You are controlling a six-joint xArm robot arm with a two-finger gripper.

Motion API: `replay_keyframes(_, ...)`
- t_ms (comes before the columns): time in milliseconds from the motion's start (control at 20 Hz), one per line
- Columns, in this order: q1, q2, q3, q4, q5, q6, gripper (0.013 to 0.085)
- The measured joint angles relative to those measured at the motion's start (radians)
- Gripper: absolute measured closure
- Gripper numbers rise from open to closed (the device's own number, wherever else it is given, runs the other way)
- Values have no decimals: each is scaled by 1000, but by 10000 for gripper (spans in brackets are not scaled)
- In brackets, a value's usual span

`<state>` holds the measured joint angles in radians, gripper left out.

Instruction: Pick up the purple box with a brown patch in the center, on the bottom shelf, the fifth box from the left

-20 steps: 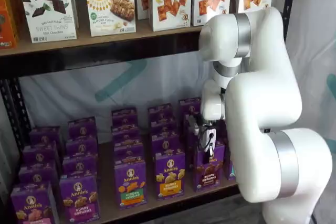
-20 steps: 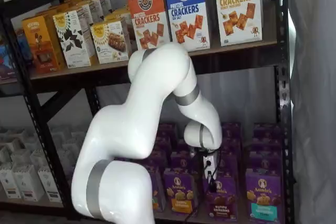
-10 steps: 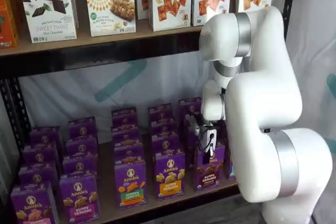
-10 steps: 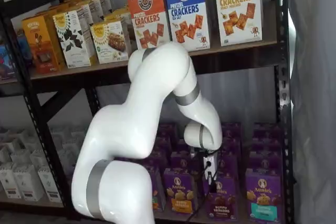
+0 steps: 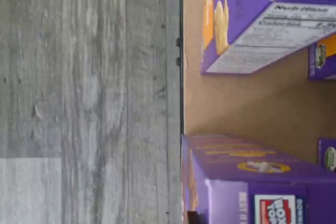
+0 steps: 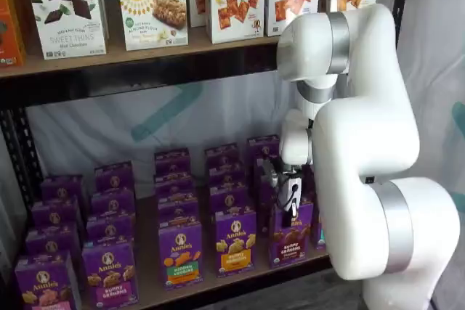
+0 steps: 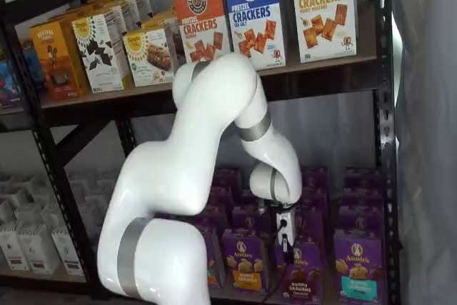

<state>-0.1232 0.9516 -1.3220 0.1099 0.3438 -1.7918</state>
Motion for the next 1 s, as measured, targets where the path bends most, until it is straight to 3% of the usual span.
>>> replay_keyframes(400,21,-115,146,-24,-20,42,650)
replay_keyframes(750,34,-242,308,10,-38,21,650)
replay_keyframes(1000,37,-316,400,6,-60,27,650)
